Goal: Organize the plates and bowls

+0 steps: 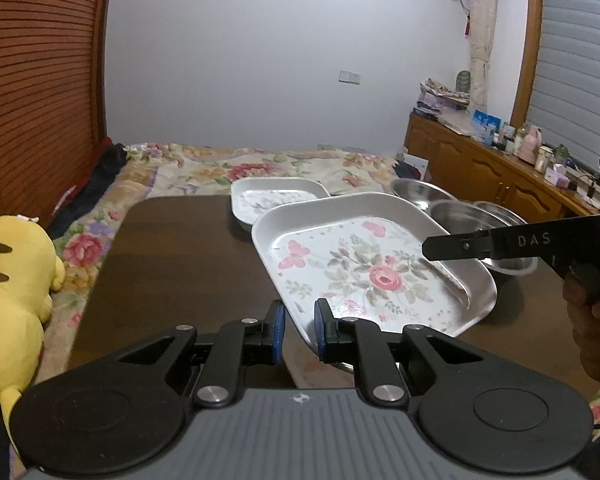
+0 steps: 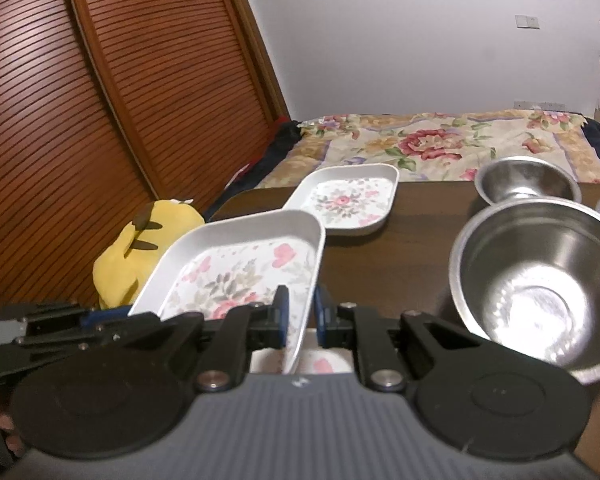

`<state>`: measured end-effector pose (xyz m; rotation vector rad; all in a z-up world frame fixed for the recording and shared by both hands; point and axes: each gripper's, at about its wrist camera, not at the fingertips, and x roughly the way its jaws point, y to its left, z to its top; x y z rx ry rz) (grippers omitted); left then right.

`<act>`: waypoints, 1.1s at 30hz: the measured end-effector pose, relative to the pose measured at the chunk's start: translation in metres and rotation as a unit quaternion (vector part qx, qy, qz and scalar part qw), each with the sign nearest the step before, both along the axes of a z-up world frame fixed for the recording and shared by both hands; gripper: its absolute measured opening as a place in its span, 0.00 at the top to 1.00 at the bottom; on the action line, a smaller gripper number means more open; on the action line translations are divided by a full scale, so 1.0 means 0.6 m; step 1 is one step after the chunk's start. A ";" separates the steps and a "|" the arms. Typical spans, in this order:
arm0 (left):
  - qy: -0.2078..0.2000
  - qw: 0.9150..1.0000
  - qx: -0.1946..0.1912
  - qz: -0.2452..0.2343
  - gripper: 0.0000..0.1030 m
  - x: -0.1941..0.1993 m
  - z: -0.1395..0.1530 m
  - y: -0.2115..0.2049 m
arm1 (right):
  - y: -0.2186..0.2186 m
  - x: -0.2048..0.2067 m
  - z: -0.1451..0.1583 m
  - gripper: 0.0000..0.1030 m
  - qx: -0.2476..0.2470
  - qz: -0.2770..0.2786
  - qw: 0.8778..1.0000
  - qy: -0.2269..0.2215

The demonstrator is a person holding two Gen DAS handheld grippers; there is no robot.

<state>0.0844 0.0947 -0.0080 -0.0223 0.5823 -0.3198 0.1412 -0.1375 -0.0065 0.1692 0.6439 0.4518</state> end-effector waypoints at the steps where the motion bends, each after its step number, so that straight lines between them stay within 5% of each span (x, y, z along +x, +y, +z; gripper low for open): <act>1: 0.000 1.000 0.000 -0.001 0.84 -0.007 -0.002 -0.004 | -0.004 -0.004 -0.001 0.85 0.000 -0.001 1.000 0.000; 33: 0.037 0.999 0.025 -0.013 0.84 -0.034 -0.068 -0.034 | -0.028 -0.067 -0.084 0.85 -0.008 -0.016 1.000 0.007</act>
